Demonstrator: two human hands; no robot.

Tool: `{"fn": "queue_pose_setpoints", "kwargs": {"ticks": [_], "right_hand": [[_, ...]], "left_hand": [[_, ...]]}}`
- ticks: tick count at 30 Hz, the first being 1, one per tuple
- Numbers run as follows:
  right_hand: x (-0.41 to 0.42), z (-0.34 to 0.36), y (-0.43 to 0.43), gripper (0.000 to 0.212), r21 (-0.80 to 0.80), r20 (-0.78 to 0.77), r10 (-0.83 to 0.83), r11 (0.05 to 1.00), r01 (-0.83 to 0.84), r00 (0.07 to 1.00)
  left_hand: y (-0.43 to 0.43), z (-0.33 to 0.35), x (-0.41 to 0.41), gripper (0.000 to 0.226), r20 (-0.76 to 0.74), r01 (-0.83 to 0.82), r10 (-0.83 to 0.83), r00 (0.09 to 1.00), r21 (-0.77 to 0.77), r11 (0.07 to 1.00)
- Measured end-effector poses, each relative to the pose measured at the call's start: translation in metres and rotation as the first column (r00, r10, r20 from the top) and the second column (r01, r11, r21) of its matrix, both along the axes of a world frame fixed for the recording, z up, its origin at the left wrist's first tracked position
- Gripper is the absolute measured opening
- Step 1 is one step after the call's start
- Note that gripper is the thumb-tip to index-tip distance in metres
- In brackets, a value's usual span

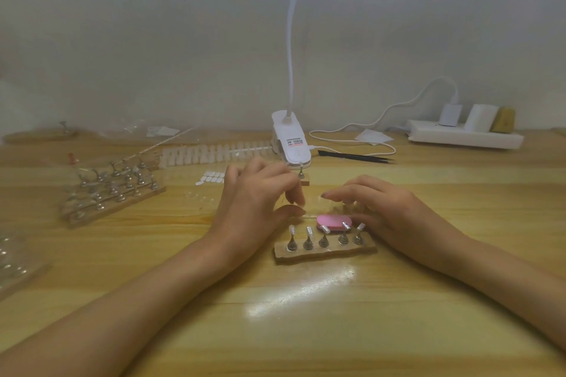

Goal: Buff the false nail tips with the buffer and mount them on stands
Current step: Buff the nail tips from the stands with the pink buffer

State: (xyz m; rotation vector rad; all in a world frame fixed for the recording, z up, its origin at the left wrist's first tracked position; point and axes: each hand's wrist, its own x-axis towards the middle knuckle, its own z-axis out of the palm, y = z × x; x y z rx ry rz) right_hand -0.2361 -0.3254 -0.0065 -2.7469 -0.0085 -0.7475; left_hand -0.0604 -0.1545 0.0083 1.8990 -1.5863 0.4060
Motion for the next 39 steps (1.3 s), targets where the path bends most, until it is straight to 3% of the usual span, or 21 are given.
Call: {"fn": "queue_pose_setpoints", "kwargs": {"ticks": [5, 7, 13, 18, 23, 27, 33, 39], "right_hand": [[-0.001, 0.003, 0.002, 0.044, 0.000, -0.006, -0.006, 1.000, 0.006, 1.000], [-0.002, 0.004, 0.003, 0.048, 0.005, 0.001, -0.020, 1.000, 0.020, 1.000], [-0.003, 0.006, 0.007, 0.050, 0.036, 0.002, -0.037, 0.999, 0.037, 0.999], [-0.005, 0.007, 0.009, 0.052, 0.043, 0.034, -0.035, 0.999, 0.033, 0.999], [-0.003, 0.009, 0.011, 0.053, -0.222, 0.196, -0.085, 0.967, 0.128, 0.977], [-0.005, 0.008, 0.013, 0.048, -0.379, 0.323, -0.024, 0.913, 0.152, 0.946], [-0.006, 0.008, 0.012, 0.056, -0.355, 0.280, 0.063, 0.934, 0.043, 0.958], [-0.008, 0.012, 0.016, 0.030, -0.372, 0.234, 0.143, 0.927, -0.047, 0.962]], "left_hand": [[0.002, 0.003, -0.002, 0.021, 0.238, -0.012, 0.026, 0.971, -0.061, 0.998], [0.002, 0.003, -0.001, 0.018, 0.270, 0.000, 0.023, 0.963, -0.084, 0.996], [0.004, 0.002, 0.003, 0.014, 0.087, -0.010, 0.021, 0.996, -0.130, 0.991], [0.005, 0.002, 0.002, 0.014, 0.096, 0.011, 0.003, 0.995, -0.146, 0.989], [0.005, 0.003, 0.003, 0.011, -0.011, 0.068, -0.071, 0.997, -0.136, 0.988], [0.004, 0.005, 0.002, 0.016, -0.107, 0.120, -0.131, 0.986, -0.105, 0.987], [0.002, 0.006, 0.005, 0.020, -0.310, 0.184, -0.187, 0.932, -0.039, 0.982], [-0.001, 0.004, 0.010, 0.014, -0.430, 0.227, -0.219, 0.876, -0.032, 0.973]]}}
